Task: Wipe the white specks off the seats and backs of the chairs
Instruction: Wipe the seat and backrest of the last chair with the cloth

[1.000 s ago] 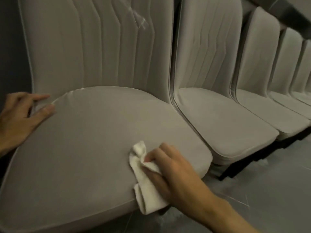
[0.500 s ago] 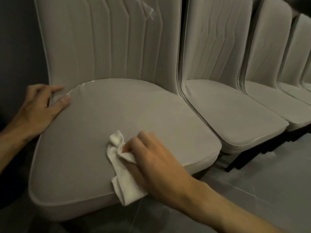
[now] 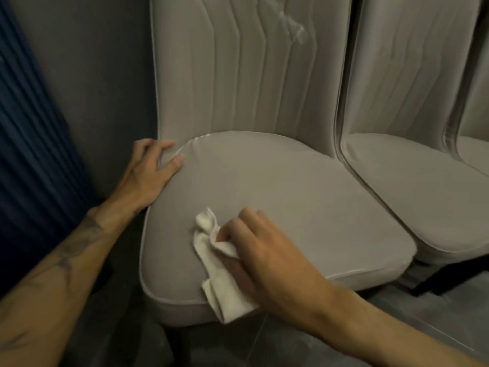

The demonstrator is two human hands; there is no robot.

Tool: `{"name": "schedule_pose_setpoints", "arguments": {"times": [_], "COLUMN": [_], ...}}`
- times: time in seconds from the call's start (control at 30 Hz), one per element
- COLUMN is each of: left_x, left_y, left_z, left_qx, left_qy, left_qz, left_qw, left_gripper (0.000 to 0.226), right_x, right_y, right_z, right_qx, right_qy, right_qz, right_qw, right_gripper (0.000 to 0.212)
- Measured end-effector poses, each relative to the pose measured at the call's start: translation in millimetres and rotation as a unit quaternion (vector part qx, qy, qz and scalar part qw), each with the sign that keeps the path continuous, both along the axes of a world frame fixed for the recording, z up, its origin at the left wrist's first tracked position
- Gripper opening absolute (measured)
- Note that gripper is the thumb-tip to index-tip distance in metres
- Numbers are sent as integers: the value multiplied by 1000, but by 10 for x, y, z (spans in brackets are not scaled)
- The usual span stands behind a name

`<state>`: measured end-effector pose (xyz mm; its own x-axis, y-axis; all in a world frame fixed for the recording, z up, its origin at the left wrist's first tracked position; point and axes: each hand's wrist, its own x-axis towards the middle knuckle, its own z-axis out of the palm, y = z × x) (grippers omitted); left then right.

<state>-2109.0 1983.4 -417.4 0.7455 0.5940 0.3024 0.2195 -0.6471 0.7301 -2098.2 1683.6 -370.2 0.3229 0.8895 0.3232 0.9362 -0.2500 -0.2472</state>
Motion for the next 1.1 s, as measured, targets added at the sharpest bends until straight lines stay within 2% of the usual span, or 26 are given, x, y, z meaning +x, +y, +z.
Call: {"name": "schedule_pose_setpoints", "arguments": {"times": [0.07,0.2,0.27,0.33,0.4,0.47,0.53,0.6,0.67,0.77,0.9,0.97,1.03,1.1], "left_x": [-9,-16,-32,-44,-59,-76,-81,-83,-89,-99,-90,-96,-126,-152], "left_y": [14,-14,-5,-11,-7,-2,5,11,15,34,141,228,292,317], "left_z": [-5,2,4,22,38,49,55,53,64,67,80,108,131,140], "left_qx": [1,-3,3,9,15,18,21,21,16,14,1,-27,-55,-68], "left_qy": [2,6,11,16,21,24,22,22,29,28,19,37,40,33], "left_qz": [-1,-4,1,-1,0,0,-4,-4,-6,-15,-24,-36,-56,-73], "left_qw": [1000,1000,1000,1000,1000,1000,1000,1000,999,999,1000,998,996,994], "left_gripper": [50,51,52,53,53,52,51,50,51,51,42,43,43,43], "right_x": [103,398,325,61,-287,-563,-636,-495,-251,-155,-305,-106,106,170], "right_y": [-267,-1024,-962,-568,-8,474,674,564,288,121,719,1155,1535,1719], "right_z": [19,17,-15,-70,-56,-8,102,147,168,180,112,116,189,191], "right_qx": [-9,8,18,31,37,11,-30,-41,-48,-42,-61,-49,-89,-93], "right_qy": [9,-11,-22,-25,-26,-79,-83,-65,-32,-23,-41,-60,-54,-54], "right_qz": [-11,-182,-215,-156,-30,95,144,131,53,14,113,77,6,-16], "right_qw": [1000,983,976,987,999,992,986,988,997,999,991,994,995,994], "right_gripper": [21,20,17,13,16,22,26,20,13,19,24,30,39,42]}}
